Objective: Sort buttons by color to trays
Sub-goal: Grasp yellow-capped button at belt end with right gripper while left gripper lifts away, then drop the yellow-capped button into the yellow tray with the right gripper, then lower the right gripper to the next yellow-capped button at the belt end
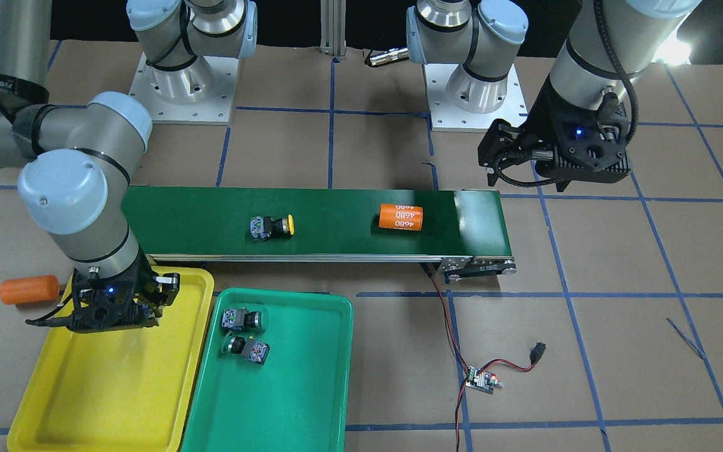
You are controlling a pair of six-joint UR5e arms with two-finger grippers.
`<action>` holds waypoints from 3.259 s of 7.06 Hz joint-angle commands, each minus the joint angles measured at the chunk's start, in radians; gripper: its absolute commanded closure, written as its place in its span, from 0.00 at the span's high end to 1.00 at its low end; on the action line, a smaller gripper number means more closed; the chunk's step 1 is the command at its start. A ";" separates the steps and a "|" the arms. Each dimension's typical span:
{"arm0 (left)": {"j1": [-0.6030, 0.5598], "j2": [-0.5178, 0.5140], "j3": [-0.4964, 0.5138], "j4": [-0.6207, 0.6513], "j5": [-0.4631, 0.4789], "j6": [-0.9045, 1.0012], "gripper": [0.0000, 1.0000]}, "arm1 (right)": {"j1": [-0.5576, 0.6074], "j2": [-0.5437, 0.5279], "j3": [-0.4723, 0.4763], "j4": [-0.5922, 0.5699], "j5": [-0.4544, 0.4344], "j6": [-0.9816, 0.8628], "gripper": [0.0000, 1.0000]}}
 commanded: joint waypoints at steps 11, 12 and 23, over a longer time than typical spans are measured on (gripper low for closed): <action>-0.003 0.032 0.001 -0.066 -0.005 -0.036 1.00 | -0.027 -0.378 0.450 -0.005 0.016 -0.422 1.00; -0.003 0.033 -0.002 -0.073 -0.005 -0.036 1.00 | 0.004 -0.376 0.449 -0.005 0.013 -0.432 1.00; 0.007 0.035 0.002 -0.090 -0.011 -0.057 1.00 | 0.050 -0.328 0.438 -0.024 0.120 -1.250 1.00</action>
